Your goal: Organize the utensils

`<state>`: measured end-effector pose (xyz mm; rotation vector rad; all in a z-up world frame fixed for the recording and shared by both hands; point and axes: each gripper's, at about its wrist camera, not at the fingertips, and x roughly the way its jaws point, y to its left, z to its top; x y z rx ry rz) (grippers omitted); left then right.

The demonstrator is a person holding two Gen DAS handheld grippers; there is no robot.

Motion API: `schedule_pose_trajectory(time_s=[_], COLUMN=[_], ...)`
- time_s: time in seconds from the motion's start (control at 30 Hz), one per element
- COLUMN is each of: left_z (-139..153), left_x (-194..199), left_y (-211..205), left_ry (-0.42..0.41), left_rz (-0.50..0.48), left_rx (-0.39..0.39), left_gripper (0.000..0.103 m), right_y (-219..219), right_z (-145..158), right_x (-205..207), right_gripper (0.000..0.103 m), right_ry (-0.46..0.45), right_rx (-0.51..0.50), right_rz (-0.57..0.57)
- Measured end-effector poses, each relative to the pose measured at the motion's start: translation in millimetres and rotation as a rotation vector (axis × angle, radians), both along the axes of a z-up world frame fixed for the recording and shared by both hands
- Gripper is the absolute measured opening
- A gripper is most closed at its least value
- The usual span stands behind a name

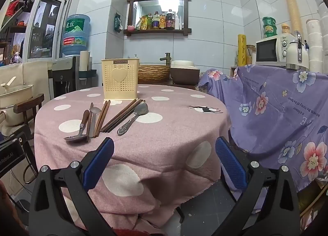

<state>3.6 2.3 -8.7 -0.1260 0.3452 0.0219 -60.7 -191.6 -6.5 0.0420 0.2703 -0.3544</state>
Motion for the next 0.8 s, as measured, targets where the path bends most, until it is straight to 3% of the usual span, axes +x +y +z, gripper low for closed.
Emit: schedule_pose_trajectory(time_s=[0.8], left_z=[1.2], left_x=[0.6], left_y=[-0.1], left_ry=[0.005], left_rz=[0.001], left_rx=[-0.002], left_gripper=[0.098], right_y=[1.0], right_z=[-3.6], right_x=[1.1], right_gripper=[0.098], right_ry=[0.006], right_rx=[0.000], right_rz=[-0.003])
